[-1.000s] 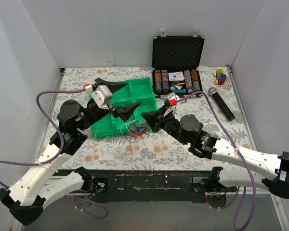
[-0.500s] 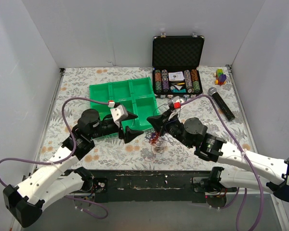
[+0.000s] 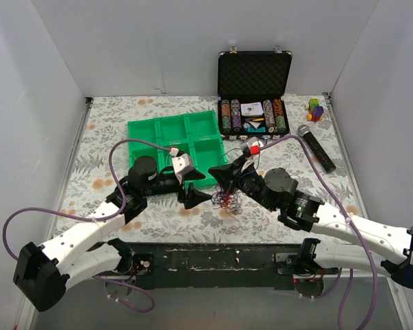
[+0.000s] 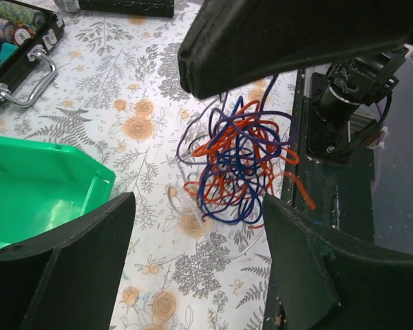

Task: Untangle the cables
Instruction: Untie the cable.

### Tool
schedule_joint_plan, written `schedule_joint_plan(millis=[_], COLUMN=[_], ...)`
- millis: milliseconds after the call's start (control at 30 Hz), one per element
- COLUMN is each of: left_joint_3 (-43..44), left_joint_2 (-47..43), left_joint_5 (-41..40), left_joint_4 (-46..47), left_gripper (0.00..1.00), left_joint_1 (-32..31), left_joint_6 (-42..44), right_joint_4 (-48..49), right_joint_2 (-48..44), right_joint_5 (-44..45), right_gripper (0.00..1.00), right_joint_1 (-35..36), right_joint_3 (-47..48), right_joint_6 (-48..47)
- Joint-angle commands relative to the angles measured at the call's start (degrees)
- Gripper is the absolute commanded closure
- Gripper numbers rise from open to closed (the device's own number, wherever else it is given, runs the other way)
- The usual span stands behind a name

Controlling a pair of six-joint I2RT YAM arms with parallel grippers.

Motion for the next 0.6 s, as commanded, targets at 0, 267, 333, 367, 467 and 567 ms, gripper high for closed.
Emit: schedule_joint_plan(millis=[0, 267, 333, 367, 467, 567], left_joint_3=[-0.93, -2.26, -2.61, -2.78, -3.05, -3.14], left_joint_2=[2.55, 1.86, 1.94, 2.03, 2.12, 1.94], left_joint_5=[2.91, 4.32, 4.41, 4.41, 4.40, 4.50], left_joint_4=[6.74, 8.33, 9.21, 9.39, 9.57, 8.16], left_gripper=[0.25, 0.13, 0.13, 0.15, 0.33, 0.64], left_joint_1=[-1.29, -2.35, -2.52, -2.43, -2.43, -2.43], left_joint_6=[-3.40, -5.42, -6.83, -7.01, -6.93, -5.43], right_joint_4=[4.98, 4.89, 5.16, 5.42, 6.47, 6.57], right_joint_2=[0.45, 1.07, 1.15, 1.07, 0.89, 0.89], right_joint_5=[-2.07, -3.83, -4.18, -4.27, -4.71, -4.62], right_gripper=[0.99, 0.99, 0.99, 0.99, 0.99, 0.99], right_joint_1=[-0.06, -0.06, -0.15, -0.15, -0.06, -0.06], right_joint_3=[1.19, 2.95, 2.95, 2.95, 2.86, 3.21], right_joint_6=[1.74, 1.92, 2.18, 2.44, 2.97, 2.97])
